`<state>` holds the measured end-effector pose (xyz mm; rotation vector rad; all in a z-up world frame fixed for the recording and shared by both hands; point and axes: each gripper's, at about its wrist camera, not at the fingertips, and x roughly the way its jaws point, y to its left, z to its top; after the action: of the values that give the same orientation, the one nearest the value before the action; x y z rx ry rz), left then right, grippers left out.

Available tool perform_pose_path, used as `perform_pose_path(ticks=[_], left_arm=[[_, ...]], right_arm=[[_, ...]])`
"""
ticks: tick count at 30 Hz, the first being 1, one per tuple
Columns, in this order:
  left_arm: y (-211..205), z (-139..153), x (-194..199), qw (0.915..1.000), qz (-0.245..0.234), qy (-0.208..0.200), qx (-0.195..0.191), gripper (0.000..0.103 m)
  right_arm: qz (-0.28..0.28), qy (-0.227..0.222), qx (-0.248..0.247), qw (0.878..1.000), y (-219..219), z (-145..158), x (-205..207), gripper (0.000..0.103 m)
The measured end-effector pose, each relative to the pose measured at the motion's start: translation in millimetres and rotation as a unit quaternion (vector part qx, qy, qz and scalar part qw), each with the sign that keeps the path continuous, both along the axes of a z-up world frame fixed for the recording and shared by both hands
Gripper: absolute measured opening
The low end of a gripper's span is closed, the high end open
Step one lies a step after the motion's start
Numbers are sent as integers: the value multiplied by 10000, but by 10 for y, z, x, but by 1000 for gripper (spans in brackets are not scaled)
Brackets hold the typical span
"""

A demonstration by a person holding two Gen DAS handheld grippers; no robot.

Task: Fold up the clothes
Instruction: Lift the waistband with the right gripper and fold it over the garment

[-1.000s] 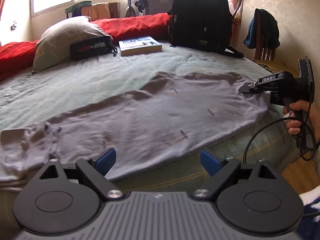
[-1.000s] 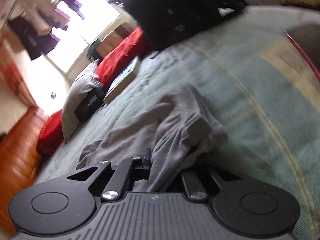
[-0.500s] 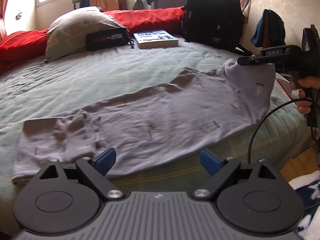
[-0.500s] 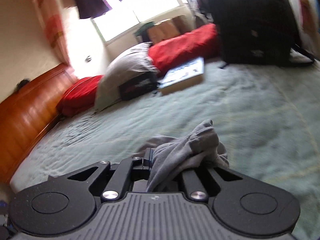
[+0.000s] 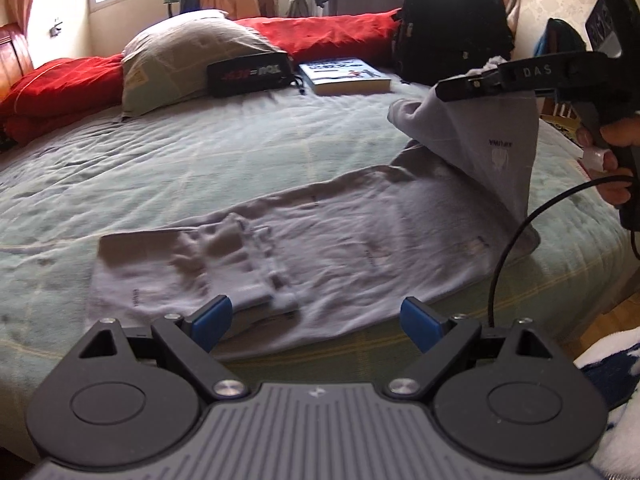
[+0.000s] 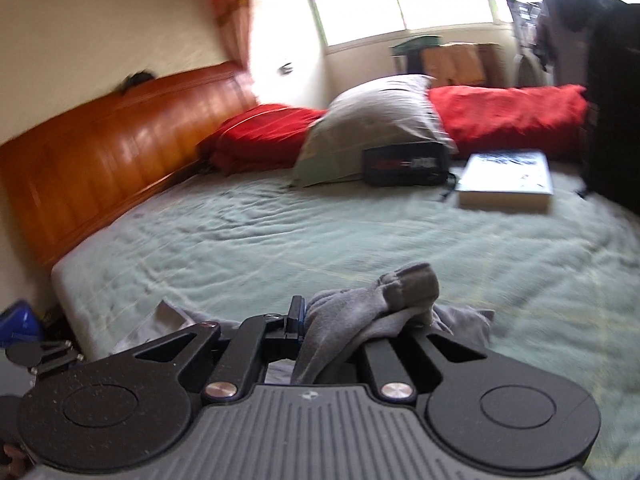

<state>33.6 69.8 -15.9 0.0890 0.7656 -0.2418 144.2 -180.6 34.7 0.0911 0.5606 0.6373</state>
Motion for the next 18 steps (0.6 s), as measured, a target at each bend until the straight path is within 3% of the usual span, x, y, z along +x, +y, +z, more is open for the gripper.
perform_pose_path(ticks=[18], left_arm=[[594,-8,-152,9979,640,38,-49,91]], right_arm=[[1411,-278,-470,9885,1171,130,14,9]])
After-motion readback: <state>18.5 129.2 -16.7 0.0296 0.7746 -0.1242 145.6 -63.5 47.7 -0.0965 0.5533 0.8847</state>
